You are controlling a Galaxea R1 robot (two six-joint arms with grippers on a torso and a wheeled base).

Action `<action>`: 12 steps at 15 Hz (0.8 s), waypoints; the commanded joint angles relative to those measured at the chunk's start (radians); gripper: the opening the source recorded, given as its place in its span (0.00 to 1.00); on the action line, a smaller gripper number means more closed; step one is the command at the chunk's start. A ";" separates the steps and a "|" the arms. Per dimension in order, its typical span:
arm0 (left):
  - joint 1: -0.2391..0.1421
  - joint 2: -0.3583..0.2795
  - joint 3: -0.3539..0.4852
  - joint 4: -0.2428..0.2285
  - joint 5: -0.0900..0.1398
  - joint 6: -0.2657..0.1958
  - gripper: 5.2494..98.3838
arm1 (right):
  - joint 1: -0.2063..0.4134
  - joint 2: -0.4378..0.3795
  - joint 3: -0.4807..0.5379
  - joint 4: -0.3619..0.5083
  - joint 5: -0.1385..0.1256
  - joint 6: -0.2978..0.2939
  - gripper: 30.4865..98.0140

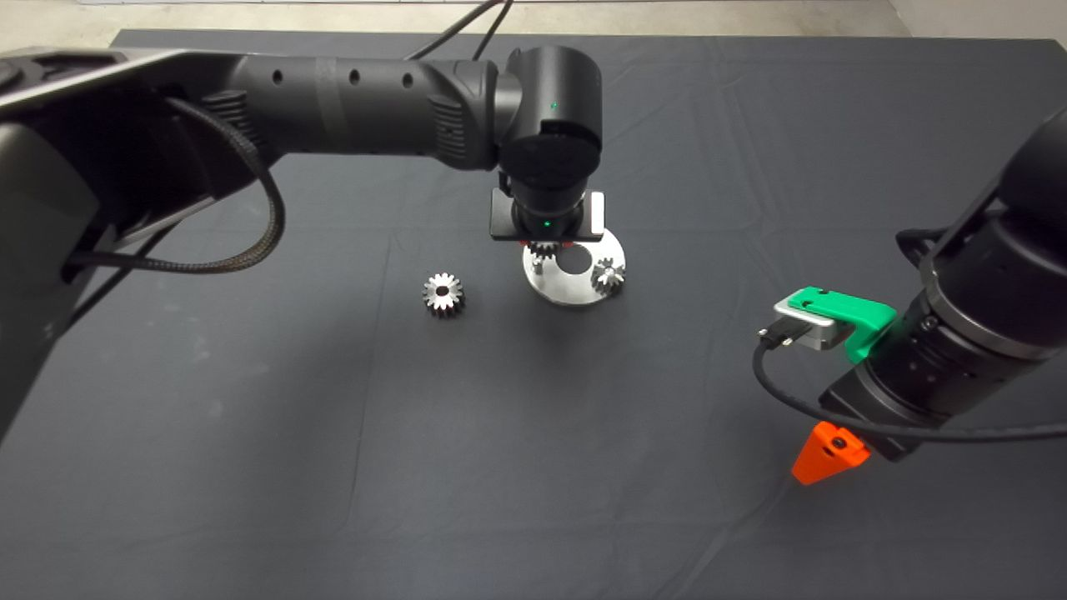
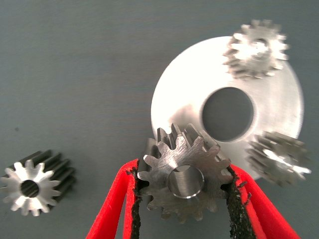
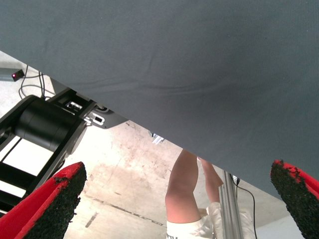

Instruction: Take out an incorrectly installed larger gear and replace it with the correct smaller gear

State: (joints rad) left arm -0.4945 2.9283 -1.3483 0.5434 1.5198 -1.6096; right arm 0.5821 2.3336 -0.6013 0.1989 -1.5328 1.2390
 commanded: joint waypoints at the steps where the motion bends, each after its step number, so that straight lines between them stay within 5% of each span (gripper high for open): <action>1: -0.027 0.007 -0.029 -0.022 0.062 0.010 0.32 | 0.025 0.010 0.005 0.008 -0.104 0.000 1.00; 5: -0.022 0.007 -0.062 -0.023 0.060 0.016 0.32 | 0.025 -0.001 0.001 0.007 -0.107 -0.006 1.00; 7: -0.004 0.007 -0.088 -0.023 0.060 0.064 0.32 | 0.025 -0.007 -0.001 0.007 -0.115 -0.020 1.00; 12: 0.002 0.007 -0.093 -0.022 0.057 0.102 0.32 | 0.047 -0.143 -0.029 0.005 -0.118 -0.052 1.00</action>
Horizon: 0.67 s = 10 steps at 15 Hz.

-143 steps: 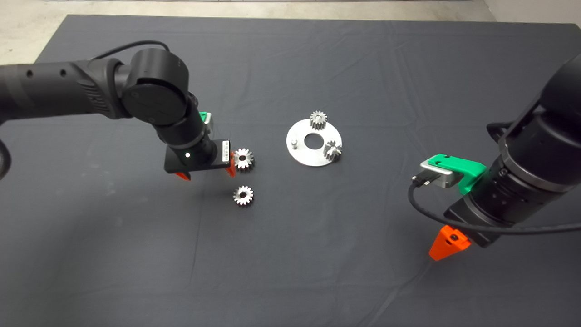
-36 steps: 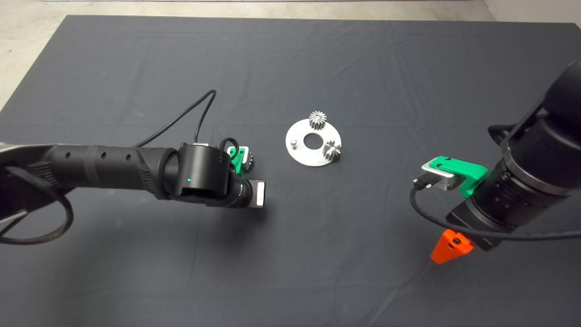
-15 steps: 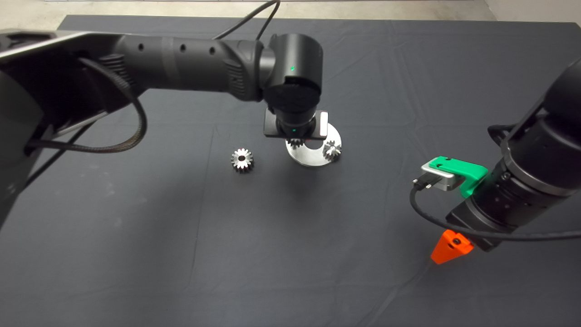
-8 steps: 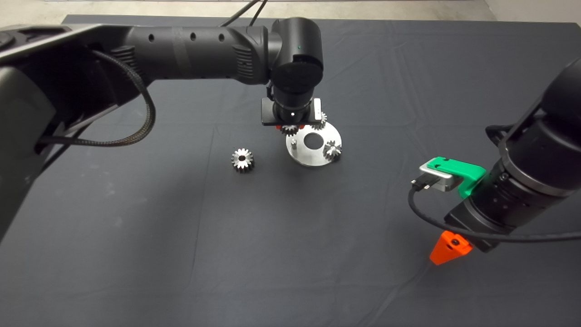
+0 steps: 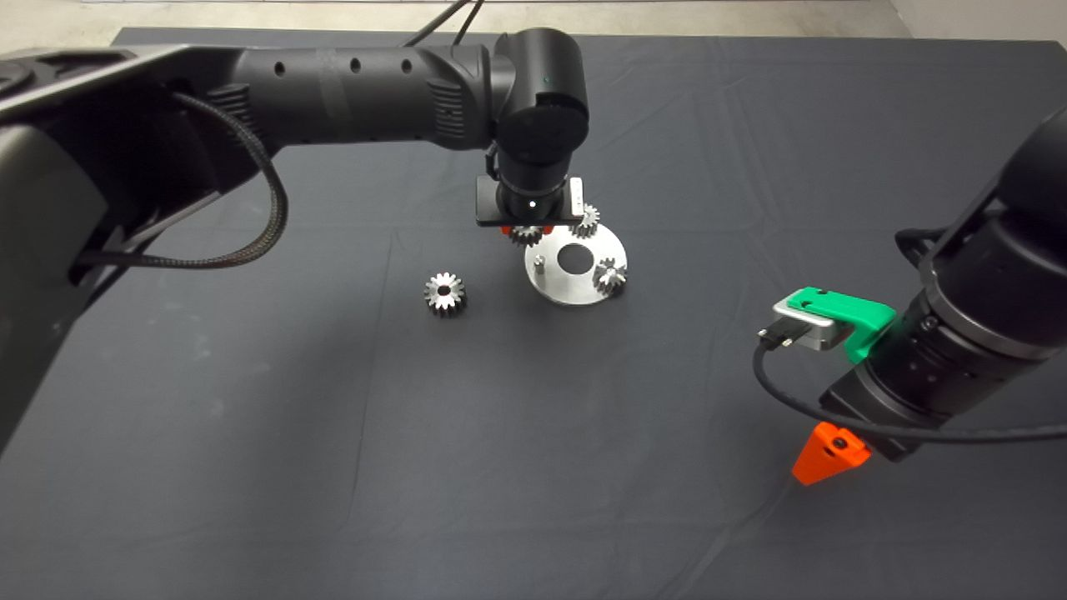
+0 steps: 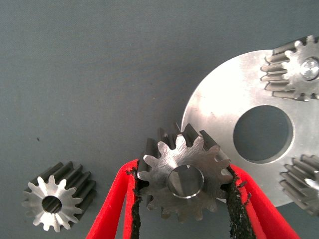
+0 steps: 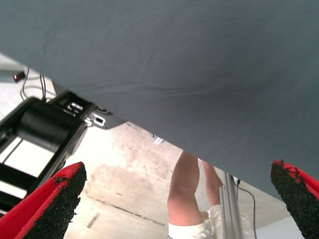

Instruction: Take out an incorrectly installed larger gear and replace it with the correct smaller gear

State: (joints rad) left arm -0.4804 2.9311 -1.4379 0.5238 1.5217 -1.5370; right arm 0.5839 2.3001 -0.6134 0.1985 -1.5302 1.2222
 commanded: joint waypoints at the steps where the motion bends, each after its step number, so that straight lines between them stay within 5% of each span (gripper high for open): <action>1: -0.012 0.004 -0.005 -0.002 0.051 0.031 0.32 | 0.045 -0.131 -0.016 0.007 -0.120 -0.036 1.00; 7: -0.004 0.006 -0.030 -0.008 0.029 0.031 0.32 | 0.045 -0.181 -0.058 0.007 -0.119 -0.081 1.00; 10: -0.004 0.006 -0.024 -0.010 -0.005 0.029 0.32 | 0.045 -0.168 -0.064 0.007 -0.119 -0.081 1.00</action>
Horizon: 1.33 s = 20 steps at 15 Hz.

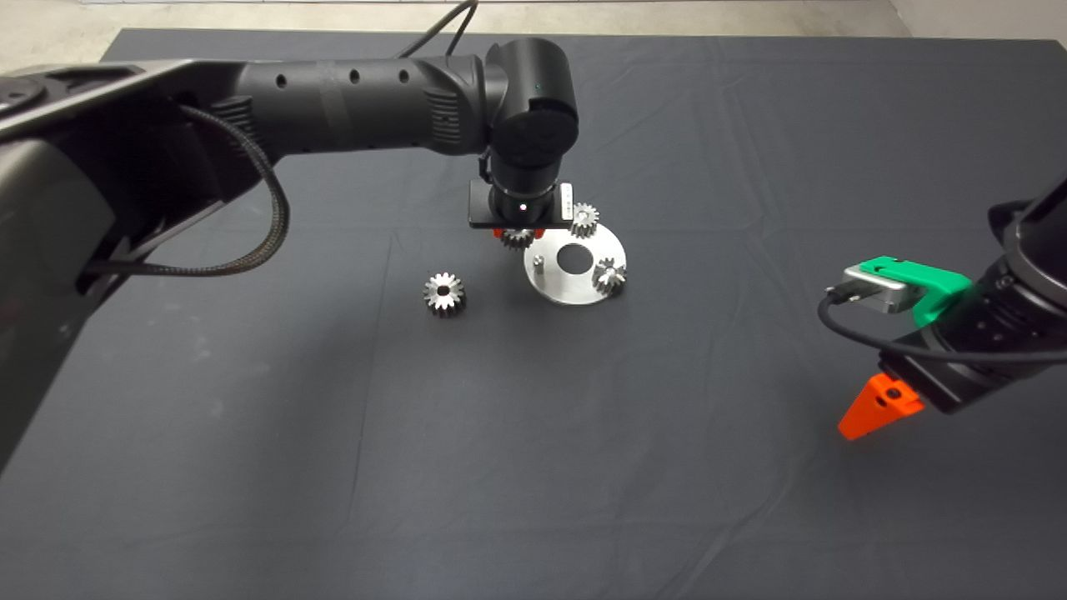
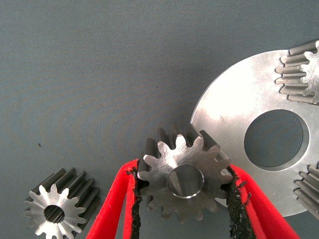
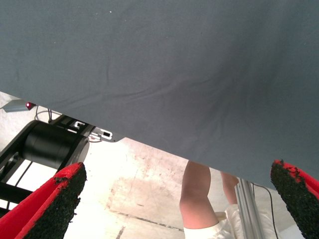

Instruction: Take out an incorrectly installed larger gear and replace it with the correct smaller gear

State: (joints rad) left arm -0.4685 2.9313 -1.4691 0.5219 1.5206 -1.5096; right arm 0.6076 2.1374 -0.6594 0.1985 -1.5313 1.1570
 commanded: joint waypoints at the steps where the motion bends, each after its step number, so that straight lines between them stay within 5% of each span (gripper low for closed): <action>1: -0.016 0.004 0.006 -0.008 -0.035 0.002 0.32 | 0.023 -0.006 -0.017 0.009 -0.118 -0.016 1.00; 3: -0.016 0.006 0.004 -0.010 -0.090 0.002 0.32 | 0.023 -0.010 -0.014 0.010 -0.118 -0.016 1.00; 4: -0.016 0.004 0.004 -0.021 -0.094 0.002 0.32 | 0.023 -0.010 -0.012 0.011 -0.118 -0.016 1.00; 20: -0.015 0.003 -0.009 -0.060 -0.093 0.003 0.31 | 0.023 -0.006 -0.009 0.015 -0.116 -0.016 1.00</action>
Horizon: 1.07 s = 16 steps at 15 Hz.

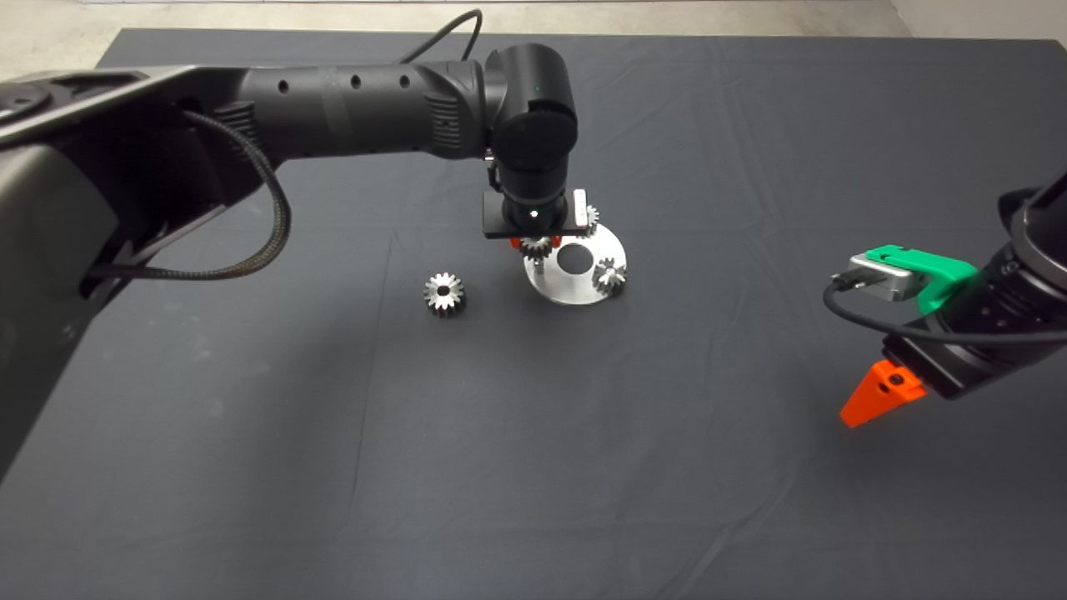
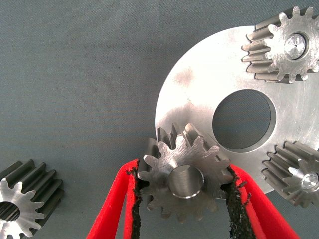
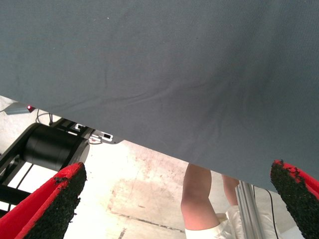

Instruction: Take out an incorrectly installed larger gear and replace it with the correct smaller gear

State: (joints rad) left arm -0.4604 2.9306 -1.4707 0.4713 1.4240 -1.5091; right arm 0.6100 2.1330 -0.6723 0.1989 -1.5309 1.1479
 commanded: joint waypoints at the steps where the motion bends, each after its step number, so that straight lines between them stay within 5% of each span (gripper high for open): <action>1: -0.019 0.003 -0.018 -0.009 0.004 0.004 0.31 | 0.021 -0.001 0.004 0.014 -0.117 -0.007 1.00; 10: 0.006 0.005 -0.018 -0.008 -0.001 0.026 0.31 | 0.022 0.000 0.002 0.013 -0.117 -0.007 1.00; 16: 0.006 0.006 -0.018 -0.008 -0.042 0.024 0.31 | 0.022 -0.003 0.004 0.014 -0.117 -0.007 1.00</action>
State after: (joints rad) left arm -0.4353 2.9312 -1.4928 0.4709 1.3913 -1.4860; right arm 0.6100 2.1331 -0.6723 0.1989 -1.5309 1.1479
